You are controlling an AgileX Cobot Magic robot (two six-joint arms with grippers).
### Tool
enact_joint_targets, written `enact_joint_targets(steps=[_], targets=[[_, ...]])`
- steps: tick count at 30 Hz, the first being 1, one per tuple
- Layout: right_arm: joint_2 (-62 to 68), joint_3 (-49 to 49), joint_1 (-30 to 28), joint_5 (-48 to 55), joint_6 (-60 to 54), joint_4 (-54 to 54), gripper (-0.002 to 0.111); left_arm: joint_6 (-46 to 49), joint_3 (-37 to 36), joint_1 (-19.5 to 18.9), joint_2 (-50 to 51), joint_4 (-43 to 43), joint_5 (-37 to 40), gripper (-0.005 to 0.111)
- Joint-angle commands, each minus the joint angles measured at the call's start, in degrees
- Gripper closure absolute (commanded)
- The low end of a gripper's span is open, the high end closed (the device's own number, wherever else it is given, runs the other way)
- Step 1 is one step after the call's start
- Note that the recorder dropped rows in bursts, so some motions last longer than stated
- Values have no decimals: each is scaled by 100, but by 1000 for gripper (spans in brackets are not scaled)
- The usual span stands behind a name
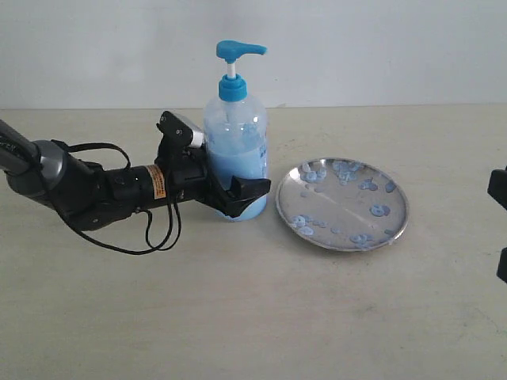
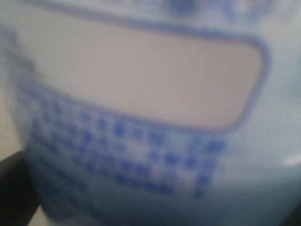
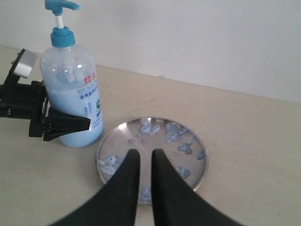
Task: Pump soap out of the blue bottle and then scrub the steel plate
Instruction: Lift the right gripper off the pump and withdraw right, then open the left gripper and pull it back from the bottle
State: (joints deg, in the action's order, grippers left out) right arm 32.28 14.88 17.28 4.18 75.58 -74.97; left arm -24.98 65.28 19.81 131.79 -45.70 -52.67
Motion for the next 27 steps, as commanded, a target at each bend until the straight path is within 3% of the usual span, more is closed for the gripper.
enact_joint_targets(steps=[1, 6, 10, 15, 20, 22, 27], targets=[[-22, -2, -13, 106, 31, -10, 109, -46, 12, 9, -307, -177, 17, -3], [-22, -2, -13, 106, 31, -10, 109, -115, 9, -70, -989, -726, 174, -3], [-22, -2, -13, 106, 31, -10, 109, -469, 9, -130, -1614, -1371, 1015, -3], [-22, -2, -13, 116, 31, -10, 109, -1922, 9, -154, -2388, -2530, 2439, -3], [-22, -2, -13, 116, 31, -10, 109, -3739, 9, -154, -3052, -3204, 2916, 2], [-22, -2, -13, 128, 31, -10, 109, -4371, 9, -154, -3257, -3626, 3062, 17], [-22, -2, -13, 140, 31, -10, 109, -5991, -1, -166, -3955, -5425, 3372, 101]])
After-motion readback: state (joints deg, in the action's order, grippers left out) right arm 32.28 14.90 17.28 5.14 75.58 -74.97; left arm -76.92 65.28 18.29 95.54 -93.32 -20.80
